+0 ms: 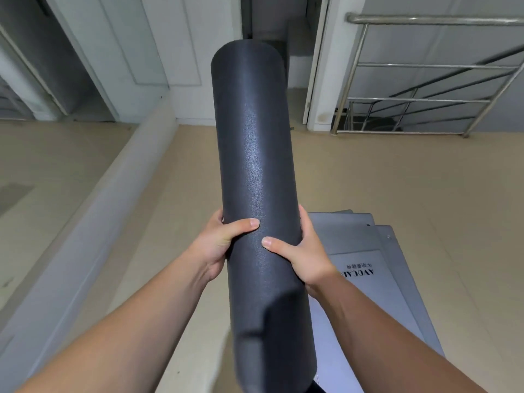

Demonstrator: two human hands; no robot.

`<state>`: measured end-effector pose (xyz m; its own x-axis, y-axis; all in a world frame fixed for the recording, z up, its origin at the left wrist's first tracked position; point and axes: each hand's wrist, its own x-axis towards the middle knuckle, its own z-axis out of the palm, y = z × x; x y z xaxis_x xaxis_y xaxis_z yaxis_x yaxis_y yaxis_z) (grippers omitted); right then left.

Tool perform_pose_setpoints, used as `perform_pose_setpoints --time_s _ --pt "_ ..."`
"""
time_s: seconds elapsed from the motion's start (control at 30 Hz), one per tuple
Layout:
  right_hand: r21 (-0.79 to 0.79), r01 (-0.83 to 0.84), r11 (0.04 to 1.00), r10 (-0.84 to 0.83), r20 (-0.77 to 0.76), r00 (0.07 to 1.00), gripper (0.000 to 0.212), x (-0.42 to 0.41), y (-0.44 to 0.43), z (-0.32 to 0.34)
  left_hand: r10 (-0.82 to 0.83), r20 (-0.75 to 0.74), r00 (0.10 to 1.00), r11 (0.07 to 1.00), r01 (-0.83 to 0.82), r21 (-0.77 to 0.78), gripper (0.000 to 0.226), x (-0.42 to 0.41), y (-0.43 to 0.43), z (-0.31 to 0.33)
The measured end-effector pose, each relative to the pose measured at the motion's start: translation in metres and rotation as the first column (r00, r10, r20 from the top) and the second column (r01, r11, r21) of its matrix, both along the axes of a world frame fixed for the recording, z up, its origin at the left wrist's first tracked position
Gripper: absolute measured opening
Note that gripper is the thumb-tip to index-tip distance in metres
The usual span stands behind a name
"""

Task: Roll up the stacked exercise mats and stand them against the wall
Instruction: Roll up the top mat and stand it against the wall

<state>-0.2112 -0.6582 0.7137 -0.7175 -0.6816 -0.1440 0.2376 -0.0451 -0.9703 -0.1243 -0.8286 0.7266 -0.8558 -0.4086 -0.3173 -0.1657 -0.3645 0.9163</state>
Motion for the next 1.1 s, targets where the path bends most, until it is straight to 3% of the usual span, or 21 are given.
perform_pose_setpoints --time_s 0.27,0.43,0.57,0.67,0.77,0.97,1.1 --pt "-0.002 -0.106 0.994 0.106 -0.017 0.994 0.081 -0.139 -0.163 0.006 0.101 -0.007 0.995 0.995 -0.101 -0.014 0.066 -0.126 -0.153 0.012" --pt "0.056 -0.054 0.997 0.057 -0.039 0.998 0.083 -0.21 -0.279 -0.008 0.156 -0.003 0.988 0.988 -0.156 -0.004 0.07 -0.197 -0.268 -0.004" --pt "0.076 0.004 0.997 0.001 -0.064 0.998 0.096 -0.261 -0.382 -0.01 0.044 -0.026 0.999 0.999 -0.044 0.0 0.064 -0.253 -0.378 -0.01" --pt "0.08 0.034 0.996 -0.029 -0.068 0.997 0.095 -0.289 -0.459 -0.003 0.006 -0.018 1.0 1.0 -0.005 0.013 0.067 -0.288 -0.46 -0.002" --pt "0.084 0.039 0.996 -0.034 -0.063 0.997 0.086 -0.319 -0.528 0.009 0.006 0.0 1.0 1.0 -0.006 0.031 0.073 -0.322 -0.531 0.007" --pt "0.065 0.008 0.998 -0.005 -0.037 0.999 0.076 -0.402 -0.651 0.007 0.014 0.026 1.0 1.0 -0.015 0.018 0.064 -0.403 -0.652 0.01" --pt "0.063 -0.02 0.998 0.021 -0.005 1.0 0.088 -0.479 -0.745 -0.016 0.039 0.052 0.998 0.999 -0.038 -0.015 0.062 -0.472 -0.738 -0.002"
